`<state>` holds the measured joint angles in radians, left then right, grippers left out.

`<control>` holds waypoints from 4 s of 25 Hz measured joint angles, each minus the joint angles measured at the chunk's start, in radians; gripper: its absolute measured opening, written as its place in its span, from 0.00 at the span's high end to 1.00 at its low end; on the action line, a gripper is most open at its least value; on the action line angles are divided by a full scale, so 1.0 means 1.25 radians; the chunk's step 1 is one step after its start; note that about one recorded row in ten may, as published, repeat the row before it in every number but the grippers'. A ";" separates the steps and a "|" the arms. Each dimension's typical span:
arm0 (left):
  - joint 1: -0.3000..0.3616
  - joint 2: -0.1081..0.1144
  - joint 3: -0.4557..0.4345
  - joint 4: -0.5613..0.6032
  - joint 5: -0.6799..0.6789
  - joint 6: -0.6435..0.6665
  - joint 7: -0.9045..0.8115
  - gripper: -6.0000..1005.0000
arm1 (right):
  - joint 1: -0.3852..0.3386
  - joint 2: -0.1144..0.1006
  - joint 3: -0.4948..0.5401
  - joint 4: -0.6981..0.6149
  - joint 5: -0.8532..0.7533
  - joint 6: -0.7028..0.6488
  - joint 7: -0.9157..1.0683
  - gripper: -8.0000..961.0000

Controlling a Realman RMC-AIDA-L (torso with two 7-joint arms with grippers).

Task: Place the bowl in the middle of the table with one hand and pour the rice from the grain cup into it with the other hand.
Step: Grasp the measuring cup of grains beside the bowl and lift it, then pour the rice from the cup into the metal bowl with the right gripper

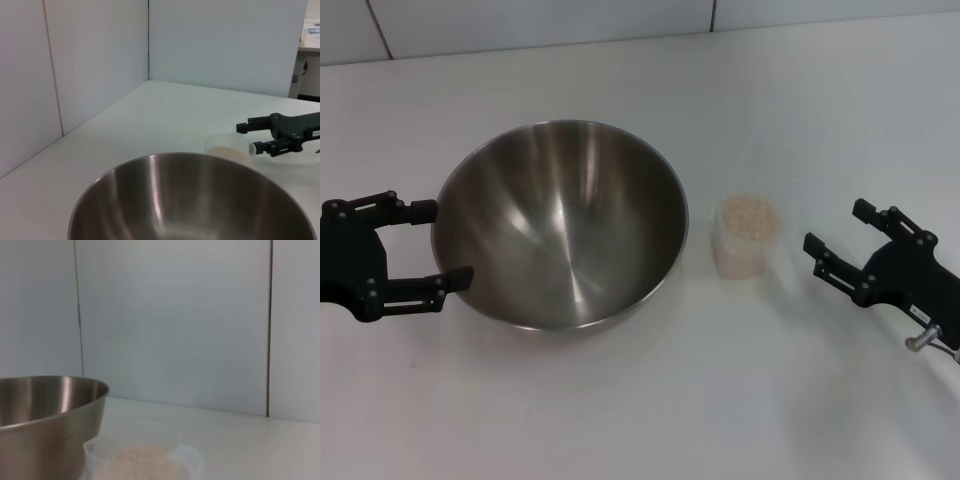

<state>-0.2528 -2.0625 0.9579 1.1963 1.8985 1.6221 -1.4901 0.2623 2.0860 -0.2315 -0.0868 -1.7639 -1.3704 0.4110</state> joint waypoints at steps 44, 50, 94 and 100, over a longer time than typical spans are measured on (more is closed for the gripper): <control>-0.029 -0.001 0.003 -0.001 0.041 -0.006 -0.012 0.15 | 0.112 0.001 0.082 0.073 0.000 0.120 -0.086 0.52; -0.038 -0.001 0.003 0.003 0.067 -0.004 -0.026 0.15 | 0.112 0.001 0.091 0.073 0.000 0.115 -0.086 0.66; -0.050 -0.001 0.003 0.071 0.109 0.011 -0.073 0.15 | 0.252 0.005 0.206 0.461 -0.091 -0.007 -1.792 0.99; -0.053 -0.002 0.007 0.070 0.109 0.013 -0.073 0.15 | 0.261 0.005 0.203 0.487 -0.094 0.027 -2.051 0.99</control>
<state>-0.3190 -2.0648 0.9671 1.2833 2.0346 1.6385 -1.5815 0.5891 2.0923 0.0217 0.5224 -1.8815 -1.3367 -2.1528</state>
